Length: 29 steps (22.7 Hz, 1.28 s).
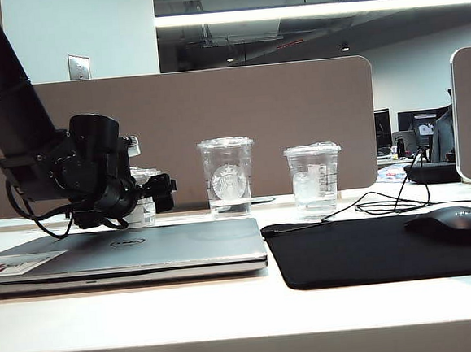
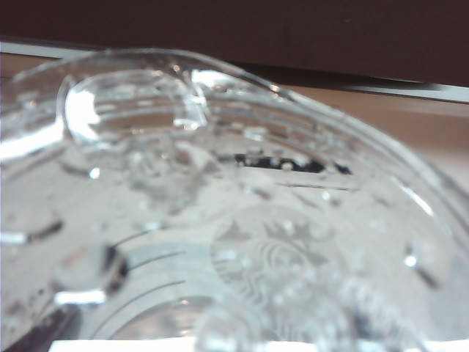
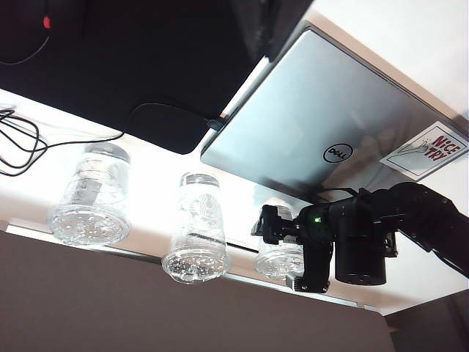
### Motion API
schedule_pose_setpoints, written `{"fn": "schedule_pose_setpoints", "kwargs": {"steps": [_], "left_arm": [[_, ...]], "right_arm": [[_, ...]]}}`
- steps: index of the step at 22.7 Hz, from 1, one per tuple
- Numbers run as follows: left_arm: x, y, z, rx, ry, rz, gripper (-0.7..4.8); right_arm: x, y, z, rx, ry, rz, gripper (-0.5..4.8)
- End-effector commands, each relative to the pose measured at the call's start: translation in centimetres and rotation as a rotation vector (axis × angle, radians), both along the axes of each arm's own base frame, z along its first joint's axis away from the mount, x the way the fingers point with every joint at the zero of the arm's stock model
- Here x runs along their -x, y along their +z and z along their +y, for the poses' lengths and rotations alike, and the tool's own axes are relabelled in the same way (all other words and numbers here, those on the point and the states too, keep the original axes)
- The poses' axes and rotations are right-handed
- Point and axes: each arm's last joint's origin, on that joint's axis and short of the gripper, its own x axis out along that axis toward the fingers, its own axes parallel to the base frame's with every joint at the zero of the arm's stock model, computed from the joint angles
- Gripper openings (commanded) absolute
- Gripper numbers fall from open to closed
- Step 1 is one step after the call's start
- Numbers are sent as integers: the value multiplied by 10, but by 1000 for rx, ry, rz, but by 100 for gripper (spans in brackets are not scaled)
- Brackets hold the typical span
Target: Pick up the coffee cup on the left and place it on the left side of the laptop.
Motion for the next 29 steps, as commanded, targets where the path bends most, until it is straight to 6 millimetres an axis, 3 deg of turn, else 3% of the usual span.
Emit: {"fn": "schedule_pose_setpoints", "kwargs": {"steps": [1,10,11,12,16,22,29], "left_arm": [[-2,2,-1,1,-2,-12,479],[-4,3,-1,6,1,-44,479],[-4,3,-1,6,1,-45,445],[-4,4,-1,8,1,-51,363],[-4,4,-1,5,-3,-52,288],[-4,4,-1,-10,-6,-50,100],[-4,13,-1,-28,-9,-73,121]], "right_arm": [[0,4,0,-13,1,-20,-3],[1,4,0,-17,1,-19,-3],[1,4,0,-19,1,-17,-3],[1,4,0,-19,1,-17,-3],[1,4,0,-19,1,-17,-3],[1,4,0,-19,1,-17,-3],[1,4,0,-19,1,-17,-3]]}}
